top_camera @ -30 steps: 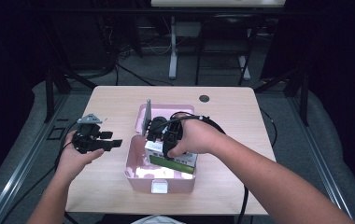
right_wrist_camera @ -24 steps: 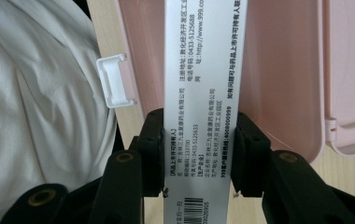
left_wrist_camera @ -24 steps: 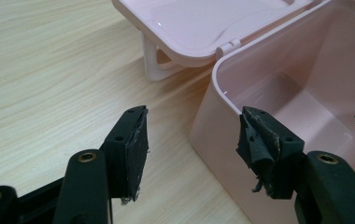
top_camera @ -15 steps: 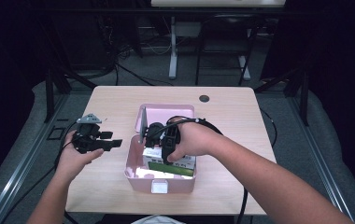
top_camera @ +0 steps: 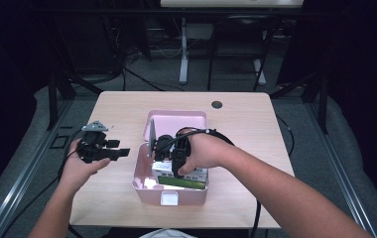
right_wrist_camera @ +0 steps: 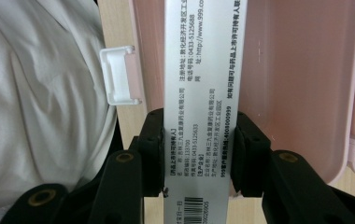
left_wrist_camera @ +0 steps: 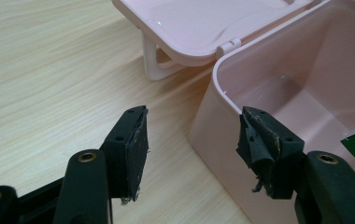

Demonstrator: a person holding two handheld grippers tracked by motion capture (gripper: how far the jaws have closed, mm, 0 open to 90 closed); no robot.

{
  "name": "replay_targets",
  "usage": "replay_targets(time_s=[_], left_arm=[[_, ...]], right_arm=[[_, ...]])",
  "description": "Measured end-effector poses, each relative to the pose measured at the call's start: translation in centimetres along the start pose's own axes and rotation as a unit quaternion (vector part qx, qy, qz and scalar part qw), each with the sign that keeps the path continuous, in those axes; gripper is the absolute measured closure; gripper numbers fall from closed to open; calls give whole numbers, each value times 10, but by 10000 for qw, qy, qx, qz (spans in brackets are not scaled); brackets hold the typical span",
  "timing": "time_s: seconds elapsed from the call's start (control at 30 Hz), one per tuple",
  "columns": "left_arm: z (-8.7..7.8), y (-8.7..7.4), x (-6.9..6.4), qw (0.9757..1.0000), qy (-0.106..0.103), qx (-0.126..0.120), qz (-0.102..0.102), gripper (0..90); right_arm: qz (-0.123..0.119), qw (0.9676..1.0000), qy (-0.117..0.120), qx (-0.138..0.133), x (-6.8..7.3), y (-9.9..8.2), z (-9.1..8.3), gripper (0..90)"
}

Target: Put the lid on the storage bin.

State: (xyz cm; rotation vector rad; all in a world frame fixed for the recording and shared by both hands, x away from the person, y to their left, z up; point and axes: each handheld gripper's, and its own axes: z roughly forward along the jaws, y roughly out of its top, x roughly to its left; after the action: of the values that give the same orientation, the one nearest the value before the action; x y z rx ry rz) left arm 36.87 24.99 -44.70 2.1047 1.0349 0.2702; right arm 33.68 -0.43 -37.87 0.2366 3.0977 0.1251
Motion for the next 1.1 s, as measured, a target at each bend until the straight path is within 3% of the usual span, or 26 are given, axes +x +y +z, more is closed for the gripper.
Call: replay_targets(time_s=[0.27,0.67,1.1], left_arm=[[0,0,0,10000,15,-16,-18,423],[2,0,0,10000,22,-15,-16,423],[2,0,0,10000,13,11,-11,423]], right_arm=[[19,10000,54,-30,-2,0,9,611],[-111,9998,70,131,-2,1,34,612],[-63,9998,170,99,-8,-4,57,611]])
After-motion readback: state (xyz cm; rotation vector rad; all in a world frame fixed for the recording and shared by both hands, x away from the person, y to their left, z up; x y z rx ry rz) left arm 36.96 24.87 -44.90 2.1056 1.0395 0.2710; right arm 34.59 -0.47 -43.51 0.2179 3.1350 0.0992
